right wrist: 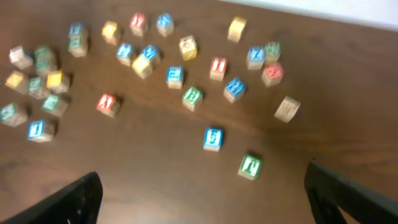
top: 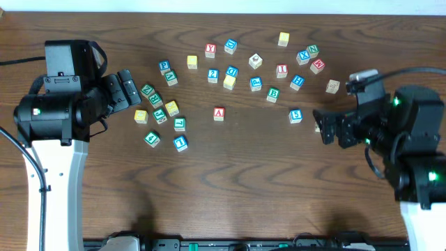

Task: Spell out AI2
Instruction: 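Move the right gripper over the red-framed I block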

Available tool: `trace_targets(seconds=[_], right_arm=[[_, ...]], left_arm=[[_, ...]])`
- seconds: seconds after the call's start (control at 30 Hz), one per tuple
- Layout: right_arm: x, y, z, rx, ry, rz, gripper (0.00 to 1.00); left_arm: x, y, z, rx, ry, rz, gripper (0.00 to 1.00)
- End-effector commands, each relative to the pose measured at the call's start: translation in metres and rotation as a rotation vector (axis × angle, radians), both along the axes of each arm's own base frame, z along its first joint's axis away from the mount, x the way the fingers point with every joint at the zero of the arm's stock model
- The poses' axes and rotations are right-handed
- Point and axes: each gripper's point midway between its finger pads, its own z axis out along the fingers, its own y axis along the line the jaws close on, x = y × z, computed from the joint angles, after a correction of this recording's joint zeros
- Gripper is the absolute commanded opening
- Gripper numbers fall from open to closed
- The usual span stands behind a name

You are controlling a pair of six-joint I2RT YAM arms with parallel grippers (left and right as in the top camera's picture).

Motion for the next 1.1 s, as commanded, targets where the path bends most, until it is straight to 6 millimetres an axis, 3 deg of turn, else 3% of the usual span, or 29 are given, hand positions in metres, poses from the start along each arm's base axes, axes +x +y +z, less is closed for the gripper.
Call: trace_targets(seconds=[0.0,0.2,0.6,0.83,1.07], right_arm=[[0.007,0.008,0.002,0.012,0.060,0.046,0.99],[0.017,0.018,-0.003,0.023,0.165,0.120,0.99],[0.031,0.027,0.002,0.059,0.130,0.153,0.99],[0.056,0.009,-0.005,0.060,0.157,-0.056,0.91],[0.089,0.013,0.004,0.015,0.211,-0.102,0.91]], left_arm=[[-0.002,0.003,-0.001,0.020,0.004,-0.004,0.98],[-0.002,0.003,-0.001,0.020,0.005,-0.004,0.98],[-0.002,0.003,-0.001,0.020,0.005,-0.004,0.98],[-0.002,0.003,-0.001,0.020,0.005,-0.005,0.98],[-0.002,0.003,-0.001,0.020,0.005,-0.005,0.97]])
